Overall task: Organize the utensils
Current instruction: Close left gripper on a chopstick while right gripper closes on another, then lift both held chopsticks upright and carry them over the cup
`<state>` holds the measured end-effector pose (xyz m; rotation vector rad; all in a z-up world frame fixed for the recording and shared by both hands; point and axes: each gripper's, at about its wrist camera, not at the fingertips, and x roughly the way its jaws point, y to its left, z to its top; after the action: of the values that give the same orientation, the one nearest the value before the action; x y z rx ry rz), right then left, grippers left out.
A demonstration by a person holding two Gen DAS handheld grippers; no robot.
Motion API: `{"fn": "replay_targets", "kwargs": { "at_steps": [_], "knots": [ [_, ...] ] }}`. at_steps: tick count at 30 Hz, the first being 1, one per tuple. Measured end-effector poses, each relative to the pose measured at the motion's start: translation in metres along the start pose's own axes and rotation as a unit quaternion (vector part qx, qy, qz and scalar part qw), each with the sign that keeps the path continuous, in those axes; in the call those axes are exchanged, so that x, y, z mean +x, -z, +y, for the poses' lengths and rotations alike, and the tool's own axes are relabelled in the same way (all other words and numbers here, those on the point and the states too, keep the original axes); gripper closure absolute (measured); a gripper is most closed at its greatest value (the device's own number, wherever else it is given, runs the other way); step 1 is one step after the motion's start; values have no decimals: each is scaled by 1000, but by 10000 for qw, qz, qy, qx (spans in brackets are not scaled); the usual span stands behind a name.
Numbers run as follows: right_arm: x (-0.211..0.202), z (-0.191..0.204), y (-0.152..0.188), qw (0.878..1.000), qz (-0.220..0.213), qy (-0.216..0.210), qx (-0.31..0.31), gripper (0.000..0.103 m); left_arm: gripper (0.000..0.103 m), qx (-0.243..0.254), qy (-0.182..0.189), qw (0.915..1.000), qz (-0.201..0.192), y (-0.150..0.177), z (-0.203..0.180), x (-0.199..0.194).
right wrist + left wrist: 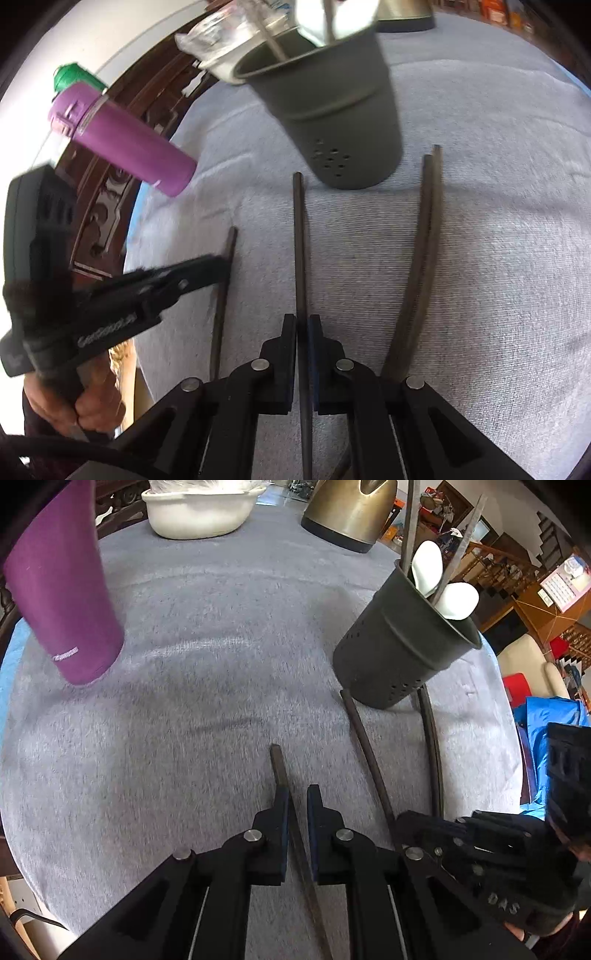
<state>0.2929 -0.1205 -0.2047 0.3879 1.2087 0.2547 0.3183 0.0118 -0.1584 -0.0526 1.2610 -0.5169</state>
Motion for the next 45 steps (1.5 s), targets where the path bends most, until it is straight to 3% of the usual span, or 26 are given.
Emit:
{"fn": "replay_targets", "kwargs": {
  "at_steps": [9,22,28,34,45],
  "knots": [
    [2,16,-29,9979,-376,451,-277,93,94,171,-88,9998,48,-9,-8,4],
    [24,25,-40,9933,-406,784,-745,95,94,203,58,9996,186,-12,-4,4],
    [-6,17,-30,9942,-777,289,-679,95,94,238,6,9997,104,-23,-10,9],
    [-44,12,-17,9898,-1263,-286,-601,95,95,81,-94,9999,-92,-15,-16,3],
    [-98,9,-1,9718,-2195,-698,-502,95,97,181,-95,9918,-1262,2,-40,-85]
  ]
}}
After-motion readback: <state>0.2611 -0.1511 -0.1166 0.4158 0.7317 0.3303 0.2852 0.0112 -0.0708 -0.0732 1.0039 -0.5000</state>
